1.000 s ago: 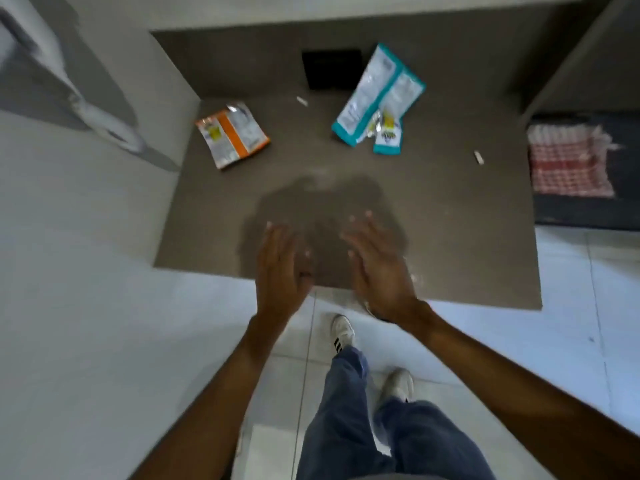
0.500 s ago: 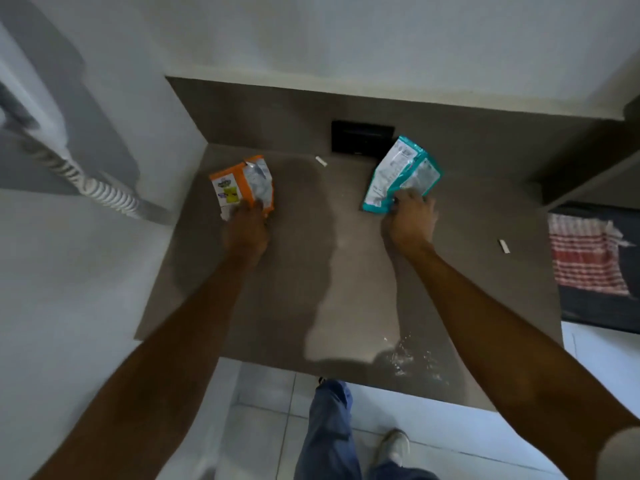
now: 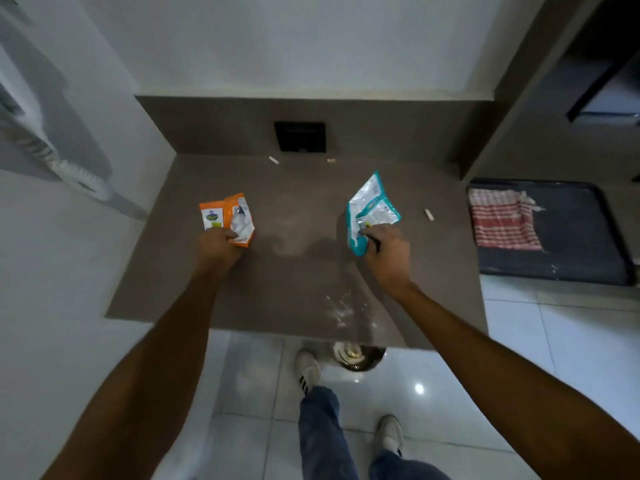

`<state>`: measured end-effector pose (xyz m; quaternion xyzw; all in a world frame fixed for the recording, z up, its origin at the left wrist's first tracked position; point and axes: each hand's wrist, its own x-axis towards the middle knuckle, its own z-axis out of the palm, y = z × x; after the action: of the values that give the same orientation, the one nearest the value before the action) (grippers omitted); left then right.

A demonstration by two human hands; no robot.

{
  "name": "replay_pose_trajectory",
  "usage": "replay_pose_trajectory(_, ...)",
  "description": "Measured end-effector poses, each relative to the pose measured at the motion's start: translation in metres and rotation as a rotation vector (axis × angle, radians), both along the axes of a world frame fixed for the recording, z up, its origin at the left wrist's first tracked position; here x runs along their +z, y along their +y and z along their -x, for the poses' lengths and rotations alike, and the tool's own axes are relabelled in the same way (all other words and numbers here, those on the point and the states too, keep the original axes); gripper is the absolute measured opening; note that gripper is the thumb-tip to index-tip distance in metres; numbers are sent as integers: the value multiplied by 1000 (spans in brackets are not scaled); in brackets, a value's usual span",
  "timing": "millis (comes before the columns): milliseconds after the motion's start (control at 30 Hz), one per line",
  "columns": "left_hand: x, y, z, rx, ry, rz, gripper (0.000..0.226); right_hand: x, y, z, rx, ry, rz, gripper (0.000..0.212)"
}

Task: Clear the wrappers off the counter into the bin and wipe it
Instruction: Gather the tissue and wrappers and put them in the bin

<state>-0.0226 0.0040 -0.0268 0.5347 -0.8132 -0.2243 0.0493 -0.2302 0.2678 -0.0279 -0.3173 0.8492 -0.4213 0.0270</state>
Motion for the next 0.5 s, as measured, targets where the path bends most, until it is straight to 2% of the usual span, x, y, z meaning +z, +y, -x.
replay_pose_trajectory(100, 6, 44, -10, -7, 29, -7, 28, -2, 31, -18, 72, -42, -85, 28)
replay_pose_trajectory(233, 12, 133, -34, 27, 90, -31, 29, 15, 75, -64, 201, 33, -109, 22)
replay_pose_trajectory(300, 8, 190, -60, 70, 112, 53, 33, 14, 108, -94, 309, 106, -98, 20)
replay_pose_trajectory(367, -8, 251, -96, 30, 163, 163, 34, 0, 147, -124, 434, 39, -74, 22)
replay_pose_trajectory(433, -35, 307, -135, -27, 205, 167, 36, -22, 182, -152, 571, 44, -212, 28)
replay_pose_trajectory(500, -66, 350, -162, -102, 141, 58, 35, -57, 208, -164, 669, -67, -398, 37)
